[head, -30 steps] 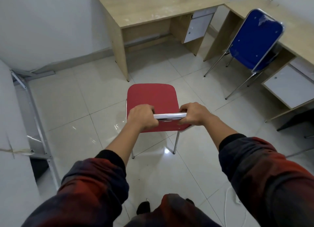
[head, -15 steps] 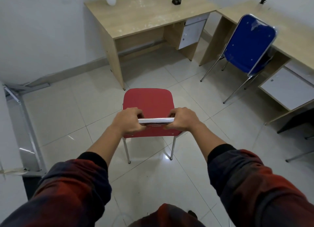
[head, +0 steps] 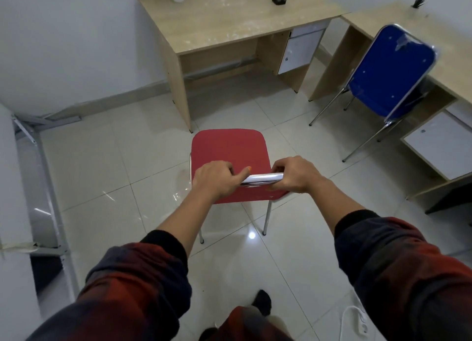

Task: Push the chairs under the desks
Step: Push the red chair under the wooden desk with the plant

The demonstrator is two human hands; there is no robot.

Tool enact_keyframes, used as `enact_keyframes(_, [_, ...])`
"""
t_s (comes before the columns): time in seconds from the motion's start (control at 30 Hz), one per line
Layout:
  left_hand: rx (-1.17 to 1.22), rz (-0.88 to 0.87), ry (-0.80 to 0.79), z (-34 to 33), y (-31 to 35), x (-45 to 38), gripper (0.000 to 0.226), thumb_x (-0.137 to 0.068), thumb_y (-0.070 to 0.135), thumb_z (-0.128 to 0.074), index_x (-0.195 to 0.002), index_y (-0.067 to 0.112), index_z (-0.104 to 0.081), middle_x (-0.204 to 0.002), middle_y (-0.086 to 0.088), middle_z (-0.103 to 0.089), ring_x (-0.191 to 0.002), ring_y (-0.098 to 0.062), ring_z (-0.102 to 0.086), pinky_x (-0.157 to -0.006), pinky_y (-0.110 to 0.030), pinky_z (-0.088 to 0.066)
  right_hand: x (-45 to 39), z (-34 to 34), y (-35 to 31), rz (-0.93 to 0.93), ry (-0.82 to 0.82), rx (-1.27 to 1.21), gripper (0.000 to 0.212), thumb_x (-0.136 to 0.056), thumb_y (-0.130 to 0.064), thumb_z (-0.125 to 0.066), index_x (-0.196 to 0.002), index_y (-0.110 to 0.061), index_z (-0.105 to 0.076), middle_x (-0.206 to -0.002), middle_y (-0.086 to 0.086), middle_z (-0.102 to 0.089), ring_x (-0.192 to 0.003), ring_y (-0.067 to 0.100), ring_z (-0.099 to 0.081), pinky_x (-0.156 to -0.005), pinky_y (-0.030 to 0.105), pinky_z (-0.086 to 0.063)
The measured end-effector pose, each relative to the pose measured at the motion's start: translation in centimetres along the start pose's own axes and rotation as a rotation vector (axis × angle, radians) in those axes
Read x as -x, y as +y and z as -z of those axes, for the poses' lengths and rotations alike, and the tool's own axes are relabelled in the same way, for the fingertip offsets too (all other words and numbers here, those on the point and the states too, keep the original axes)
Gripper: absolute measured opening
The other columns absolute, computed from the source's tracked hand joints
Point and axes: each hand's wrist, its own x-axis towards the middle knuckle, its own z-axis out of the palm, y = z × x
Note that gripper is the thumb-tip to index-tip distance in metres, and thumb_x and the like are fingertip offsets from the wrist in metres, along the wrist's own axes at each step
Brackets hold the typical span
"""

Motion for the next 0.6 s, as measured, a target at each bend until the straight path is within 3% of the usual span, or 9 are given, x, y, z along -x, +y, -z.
enact_keyframes(0.1, [-0.027,-0.001,0.006,-0.6,1.3,-0.4,0.065,-0.089,0.073,-0.035,-0.070,0.018,-0.065,-0.066,0.001,-0.063,-0.065,-0.018,-0.061,-0.062,-0.031,-0.048,-0.1,0.5,1.5,0.000,-0.017,0.009,0.056,-0.059,-0.058,-0.068,-0.104,-0.024,-0.074,-0.088,-0.007,-0.070,-0.076,0.014,-0.062,-0.056,0.023,-0.038])
enact_keyframes(0.27, [-0.061,-0.072,0.012,-1.3,4.4,-4.0,0.067,-0.088,0.073,-0.034,-0.068,0.018,-0.066,-0.065,0.000,-0.062,-0.066,-0.021,-0.061,-0.066,-0.035,-0.050,-0.7,1.9,4.3,-0.120,0.071,0.010,0.063,-0.055,-0.068,-0.064,-0.103,-0.029,-0.076,-0.083,-0.009,-0.069,-0.076,0.014,-0.061,-0.057,0.025,-0.037])
enact_keyframes(0.4, [-0.060,-0.124,-0.064,-0.3,0.7,-6.9,0.061,-0.089,0.072,-0.037,-0.074,0.021,-0.068,-0.069,0.003,-0.061,-0.069,-0.020,-0.058,-0.062,-0.032,-0.038,-1.5,0.5,2.2,-0.151,0.110,0.026,0.050,-0.069,-0.071,-0.073,-0.095,-0.028,-0.071,-0.075,-0.010,-0.060,-0.074,0.016,-0.057,-0.053,0.023,-0.031])
enact_keyframes(0.6, [-0.007,-0.162,-0.072,-0.5,-0.5,-7.2,0.067,-0.079,0.079,-0.030,-0.072,0.023,-0.068,-0.067,0.005,-0.062,-0.065,-0.013,-0.057,-0.058,-0.029,-0.035,-1.5,0.1,2.2,-0.083,0.081,-0.104,0.060,-0.066,-0.081,-0.067,-0.097,-0.030,-0.071,-0.077,-0.018,-0.060,-0.077,0.010,-0.060,-0.058,0.022,-0.036])
